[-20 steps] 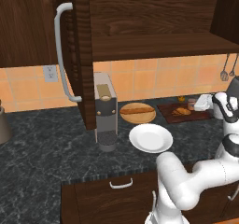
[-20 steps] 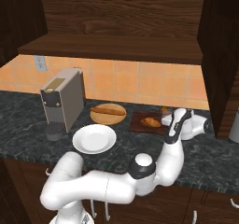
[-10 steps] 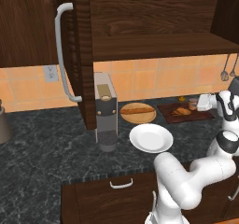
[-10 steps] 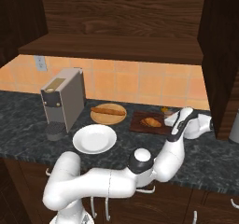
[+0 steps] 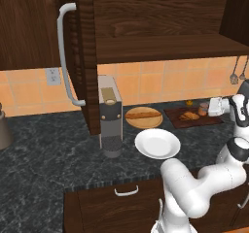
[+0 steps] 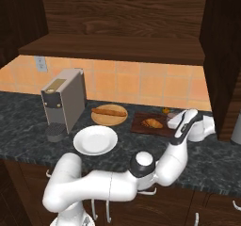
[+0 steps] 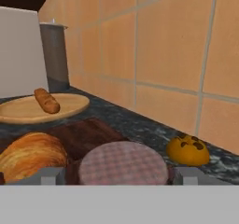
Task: From the different types of pastries on the counter, select a croissant and place it on the cutting board. Then retrieve a jar of jam from the cabinet and place it alongside the croissant on the cutting board.
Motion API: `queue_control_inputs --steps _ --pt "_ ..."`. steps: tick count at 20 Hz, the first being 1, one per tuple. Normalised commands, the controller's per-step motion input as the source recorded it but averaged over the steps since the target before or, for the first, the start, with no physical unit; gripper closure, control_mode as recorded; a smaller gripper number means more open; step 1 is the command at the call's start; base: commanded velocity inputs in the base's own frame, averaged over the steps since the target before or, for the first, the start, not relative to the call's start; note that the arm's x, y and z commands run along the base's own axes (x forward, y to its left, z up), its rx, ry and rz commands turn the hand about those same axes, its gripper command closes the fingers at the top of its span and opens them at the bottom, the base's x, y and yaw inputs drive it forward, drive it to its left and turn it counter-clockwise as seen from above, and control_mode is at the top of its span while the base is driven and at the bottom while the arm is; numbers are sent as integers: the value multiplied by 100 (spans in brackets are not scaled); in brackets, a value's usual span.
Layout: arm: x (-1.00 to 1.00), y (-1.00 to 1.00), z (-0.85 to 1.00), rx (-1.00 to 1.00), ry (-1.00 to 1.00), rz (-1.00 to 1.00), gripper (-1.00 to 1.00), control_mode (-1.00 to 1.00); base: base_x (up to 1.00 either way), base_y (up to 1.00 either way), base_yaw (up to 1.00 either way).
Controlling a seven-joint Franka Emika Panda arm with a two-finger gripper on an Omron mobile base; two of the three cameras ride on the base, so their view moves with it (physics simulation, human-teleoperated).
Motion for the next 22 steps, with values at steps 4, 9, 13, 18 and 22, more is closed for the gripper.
queue_control_inputs --steps 4,9,13,18,22 --pt "-29 7 35 -5 -16 1 -100 -100 0 0 0" --pt "-29 1 55 -6 -22 0 -100 -100 0 0 0" --pt "-31 26 42 -14 -22 0 -100 -100 0 0 0" --pt "-48 39 43 -24 -32 0 -100 -100 0 0 0" --pt "-65 41 27 -34 -43 1 -100 -100 0 0 0"
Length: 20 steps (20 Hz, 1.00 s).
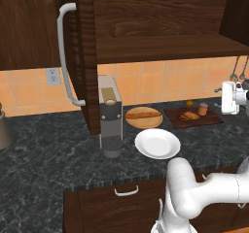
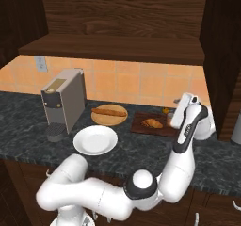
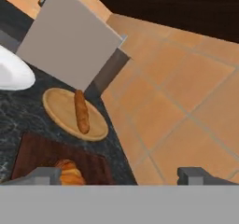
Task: From the different types of pastries on the counter, select a croissant and place it on the cutting board. Then retrieve a jar of jam from the cabinet and place it alongside the croissant on the cutting board.
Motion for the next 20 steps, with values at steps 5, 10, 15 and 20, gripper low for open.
queue_control_inputs --steps 5,10,15,20 --pt "-79 62 0 -43 -50 7 -100 -100 0 0 0" --pt "-82 37 12 -34 -48 12 -100 -100 0 0 0" --pt "-78 22 63 -26 -53 10 -100 -100 0 0 0" --pt "-68 30 38 -20 -35 3 -100 -100 0 0 0"
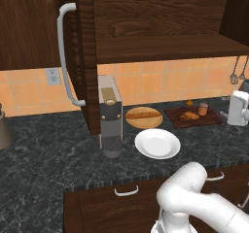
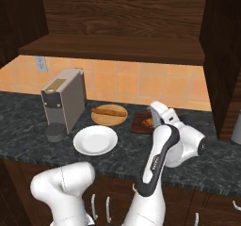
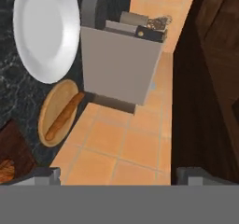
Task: From the different types of pastries on the counter, select a croissant and place it on the cutting board. Then retrieve a jar of jam from the cabinet and place it alongside the croissant on the cutting board.
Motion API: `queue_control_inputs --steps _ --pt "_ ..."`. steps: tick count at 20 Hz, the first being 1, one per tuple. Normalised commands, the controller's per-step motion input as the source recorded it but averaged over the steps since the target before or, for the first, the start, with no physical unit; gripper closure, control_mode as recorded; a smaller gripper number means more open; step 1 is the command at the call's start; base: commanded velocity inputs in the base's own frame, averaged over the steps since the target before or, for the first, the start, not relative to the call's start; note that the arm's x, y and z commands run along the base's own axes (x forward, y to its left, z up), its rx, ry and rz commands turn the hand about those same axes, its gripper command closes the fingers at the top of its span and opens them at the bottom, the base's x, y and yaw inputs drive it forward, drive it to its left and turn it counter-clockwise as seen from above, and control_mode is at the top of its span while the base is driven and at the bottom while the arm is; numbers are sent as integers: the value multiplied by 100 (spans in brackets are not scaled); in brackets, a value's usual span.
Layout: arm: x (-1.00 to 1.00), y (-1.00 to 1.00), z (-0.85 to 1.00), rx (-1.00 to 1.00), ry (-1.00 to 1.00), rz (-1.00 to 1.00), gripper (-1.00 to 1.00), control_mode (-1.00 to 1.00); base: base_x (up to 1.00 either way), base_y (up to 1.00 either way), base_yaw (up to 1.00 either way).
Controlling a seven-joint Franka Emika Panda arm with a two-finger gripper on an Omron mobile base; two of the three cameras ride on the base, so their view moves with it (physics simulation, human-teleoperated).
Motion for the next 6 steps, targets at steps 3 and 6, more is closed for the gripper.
queue_control_inputs --steps 3,6 --pt "-68 34 0 -25 -3 -2 -100 -100 0 0 0" --pt "-42 25 5 -15 0 -16 -100 -100 0 0 0"
